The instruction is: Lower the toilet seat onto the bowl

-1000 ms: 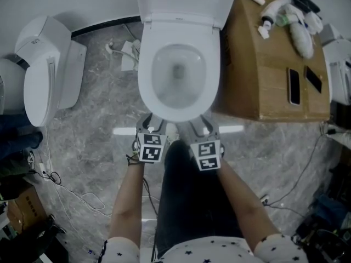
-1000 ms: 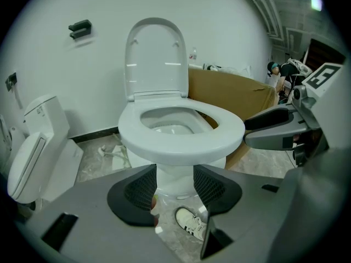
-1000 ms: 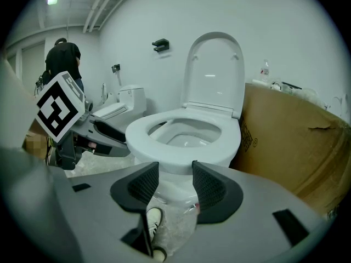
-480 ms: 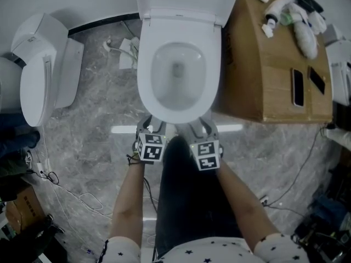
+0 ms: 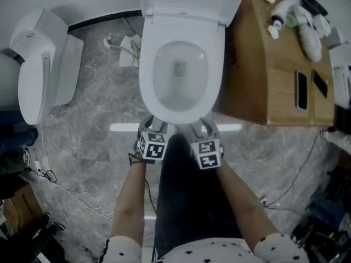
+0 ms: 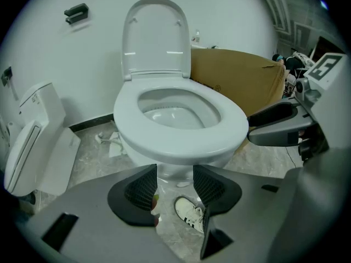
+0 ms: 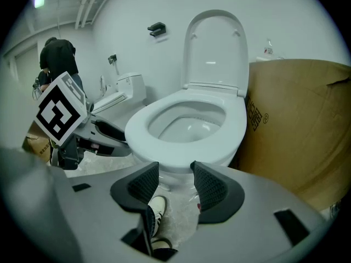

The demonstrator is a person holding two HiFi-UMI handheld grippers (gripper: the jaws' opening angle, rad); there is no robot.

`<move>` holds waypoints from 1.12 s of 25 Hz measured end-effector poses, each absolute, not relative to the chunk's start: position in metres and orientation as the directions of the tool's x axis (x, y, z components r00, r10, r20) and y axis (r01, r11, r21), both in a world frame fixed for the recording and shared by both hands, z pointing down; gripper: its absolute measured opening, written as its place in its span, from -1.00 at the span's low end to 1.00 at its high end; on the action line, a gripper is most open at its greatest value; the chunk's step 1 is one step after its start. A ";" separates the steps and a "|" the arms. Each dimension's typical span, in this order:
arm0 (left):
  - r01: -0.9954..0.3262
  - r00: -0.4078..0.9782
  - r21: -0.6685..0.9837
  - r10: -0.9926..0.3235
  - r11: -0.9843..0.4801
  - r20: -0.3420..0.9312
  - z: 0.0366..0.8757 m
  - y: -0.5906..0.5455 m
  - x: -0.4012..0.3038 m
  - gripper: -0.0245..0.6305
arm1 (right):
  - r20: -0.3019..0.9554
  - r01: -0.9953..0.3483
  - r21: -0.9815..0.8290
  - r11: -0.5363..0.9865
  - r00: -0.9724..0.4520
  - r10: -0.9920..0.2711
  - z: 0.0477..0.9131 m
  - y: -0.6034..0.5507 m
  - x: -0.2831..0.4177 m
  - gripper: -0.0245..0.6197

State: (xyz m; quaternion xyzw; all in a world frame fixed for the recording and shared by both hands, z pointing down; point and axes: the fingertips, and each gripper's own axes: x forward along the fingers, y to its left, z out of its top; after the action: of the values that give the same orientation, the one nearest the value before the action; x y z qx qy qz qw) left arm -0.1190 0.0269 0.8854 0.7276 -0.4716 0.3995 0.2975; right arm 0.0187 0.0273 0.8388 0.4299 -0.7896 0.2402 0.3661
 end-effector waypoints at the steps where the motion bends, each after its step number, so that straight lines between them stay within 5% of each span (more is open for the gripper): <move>1: -0.923 0.235 0.056 -0.445 -0.380 0.864 0.887 0.027 -0.119 -0.28 | 0.787 -0.853 -0.064 0.518 -0.362 -0.499 0.840 0.027 0.019 -0.32; 28: -0.932 0.233 0.104 -0.354 -0.348 0.906 0.893 0.036 -0.118 -0.28 | 0.849 -0.874 -0.121 0.470 -0.336 -0.407 0.851 0.025 0.018 -0.33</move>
State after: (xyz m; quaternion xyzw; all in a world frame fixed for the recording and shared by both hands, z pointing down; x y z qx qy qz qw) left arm -0.1179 0.0363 0.8932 0.7056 -0.4554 0.4195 0.3447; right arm 0.0176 0.0248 0.8508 0.4206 -0.7616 0.2971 0.3935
